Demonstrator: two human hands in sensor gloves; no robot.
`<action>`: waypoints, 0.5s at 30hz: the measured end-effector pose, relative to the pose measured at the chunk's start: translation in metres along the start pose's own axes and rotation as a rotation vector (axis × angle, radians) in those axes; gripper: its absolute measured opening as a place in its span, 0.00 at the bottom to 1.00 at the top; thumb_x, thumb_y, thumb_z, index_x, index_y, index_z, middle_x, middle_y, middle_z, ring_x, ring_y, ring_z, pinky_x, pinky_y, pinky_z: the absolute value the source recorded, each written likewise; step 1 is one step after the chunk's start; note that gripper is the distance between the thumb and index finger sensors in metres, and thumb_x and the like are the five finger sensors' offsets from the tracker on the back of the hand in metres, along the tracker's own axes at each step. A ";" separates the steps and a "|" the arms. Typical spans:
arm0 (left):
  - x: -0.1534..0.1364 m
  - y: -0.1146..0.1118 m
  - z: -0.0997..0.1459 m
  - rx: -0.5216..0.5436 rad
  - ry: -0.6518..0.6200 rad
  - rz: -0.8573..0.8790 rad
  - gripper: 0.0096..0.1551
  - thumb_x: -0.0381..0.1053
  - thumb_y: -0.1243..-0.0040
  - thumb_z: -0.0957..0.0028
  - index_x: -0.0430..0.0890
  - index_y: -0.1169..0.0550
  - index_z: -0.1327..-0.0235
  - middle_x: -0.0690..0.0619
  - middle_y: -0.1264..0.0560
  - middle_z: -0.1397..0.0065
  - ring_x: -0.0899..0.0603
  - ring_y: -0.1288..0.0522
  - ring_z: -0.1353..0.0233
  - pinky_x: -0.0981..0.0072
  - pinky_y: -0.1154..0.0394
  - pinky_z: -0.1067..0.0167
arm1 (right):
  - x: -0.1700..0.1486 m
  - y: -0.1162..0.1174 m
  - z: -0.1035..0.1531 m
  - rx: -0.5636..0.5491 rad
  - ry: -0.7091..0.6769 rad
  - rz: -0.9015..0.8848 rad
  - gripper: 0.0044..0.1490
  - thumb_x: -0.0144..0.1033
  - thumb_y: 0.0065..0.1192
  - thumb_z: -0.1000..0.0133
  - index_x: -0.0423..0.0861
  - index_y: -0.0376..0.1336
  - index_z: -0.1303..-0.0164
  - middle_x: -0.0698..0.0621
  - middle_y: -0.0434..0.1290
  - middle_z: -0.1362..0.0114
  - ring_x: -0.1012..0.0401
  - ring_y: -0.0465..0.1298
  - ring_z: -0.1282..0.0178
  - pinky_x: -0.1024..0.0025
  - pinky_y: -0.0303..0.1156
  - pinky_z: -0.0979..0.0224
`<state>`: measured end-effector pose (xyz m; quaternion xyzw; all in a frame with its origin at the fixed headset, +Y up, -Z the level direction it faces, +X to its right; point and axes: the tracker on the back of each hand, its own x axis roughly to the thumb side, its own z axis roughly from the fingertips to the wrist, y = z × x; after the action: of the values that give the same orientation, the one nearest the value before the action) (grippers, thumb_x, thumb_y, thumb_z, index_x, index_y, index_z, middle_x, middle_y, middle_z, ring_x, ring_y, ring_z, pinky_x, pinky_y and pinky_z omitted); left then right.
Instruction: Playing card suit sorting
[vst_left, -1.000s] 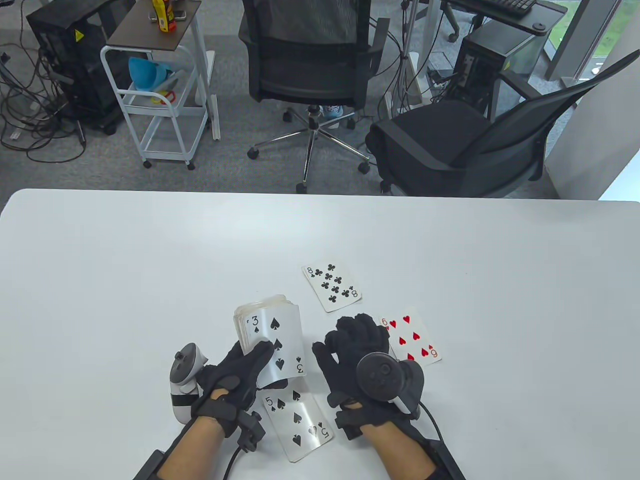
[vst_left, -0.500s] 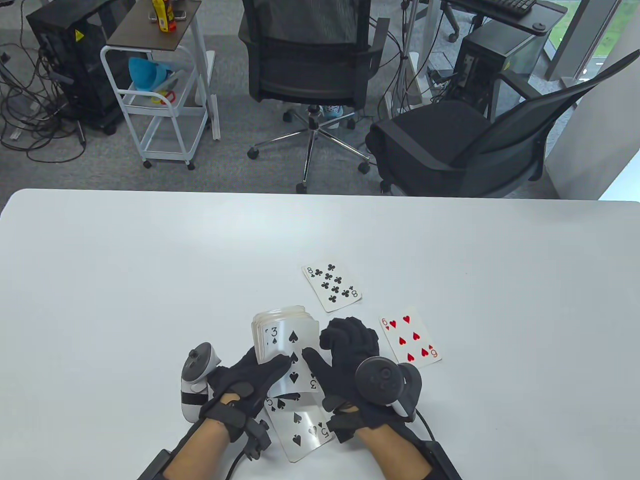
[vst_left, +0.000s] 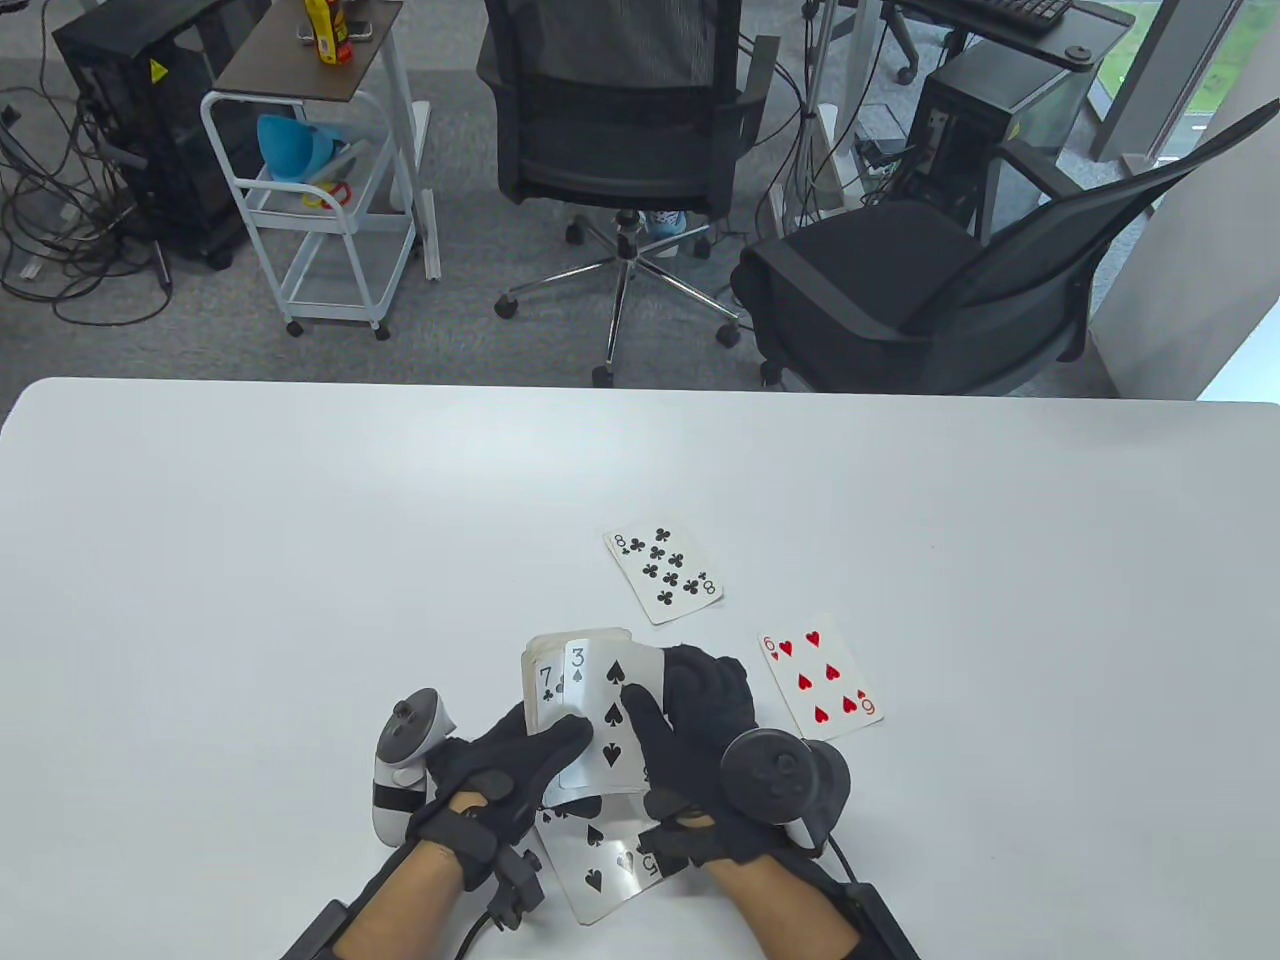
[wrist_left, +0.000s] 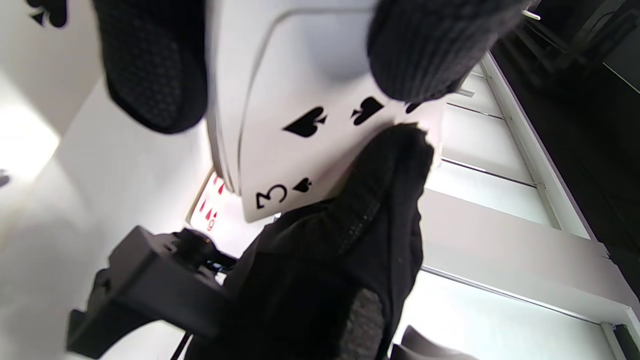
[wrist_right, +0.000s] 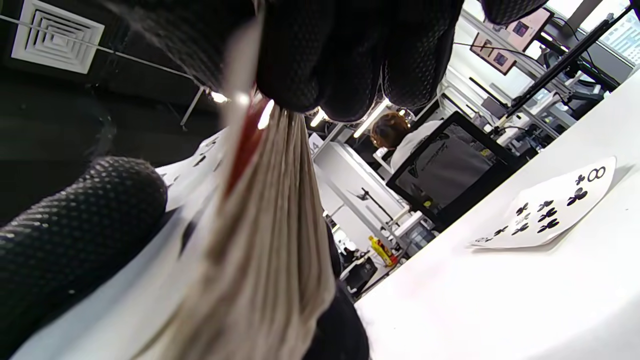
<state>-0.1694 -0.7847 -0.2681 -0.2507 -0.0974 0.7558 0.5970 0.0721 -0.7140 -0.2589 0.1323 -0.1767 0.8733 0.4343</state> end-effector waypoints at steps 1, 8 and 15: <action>0.000 0.000 0.000 0.001 -0.002 0.005 0.37 0.63 0.33 0.40 0.55 0.36 0.22 0.52 0.27 0.24 0.38 0.22 0.29 0.54 0.13 0.47 | 0.000 -0.001 0.000 0.000 0.002 -0.002 0.23 0.42 0.61 0.39 0.36 0.71 0.48 0.39 0.71 0.29 0.38 0.66 0.25 0.27 0.49 0.27; 0.006 0.006 0.005 0.058 -0.050 0.057 0.37 0.63 0.33 0.40 0.55 0.36 0.22 0.52 0.28 0.24 0.38 0.22 0.29 0.53 0.14 0.46 | -0.005 -0.001 -0.003 0.024 0.024 -0.008 0.25 0.44 0.67 0.40 0.38 0.71 0.43 0.38 0.70 0.27 0.37 0.65 0.24 0.26 0.48 0.27; 0.012 0.017 0.009 0.107 -0.084 0.087 0.37 0.63 0.34 0.39 0.55 0.36 0.22 0.52 0.28 0.23 0.38 0.23 0.28 0.53 0.14 0.45 | -0.020 -0.014 -0.013 0.062 0.102 0.009 0.24 0.41 0.68 0.40 0.38 0.72 0.43 0.38 0.68 0.26 0.36 0.62 0.23 0.25 0.47 0.27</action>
<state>-0.1900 -0.7759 -0.2709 -0.1906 -0.0709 0.7949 0.5716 0.0941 -0.7146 -0.2755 0.1000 -0.1278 0.8860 0.4344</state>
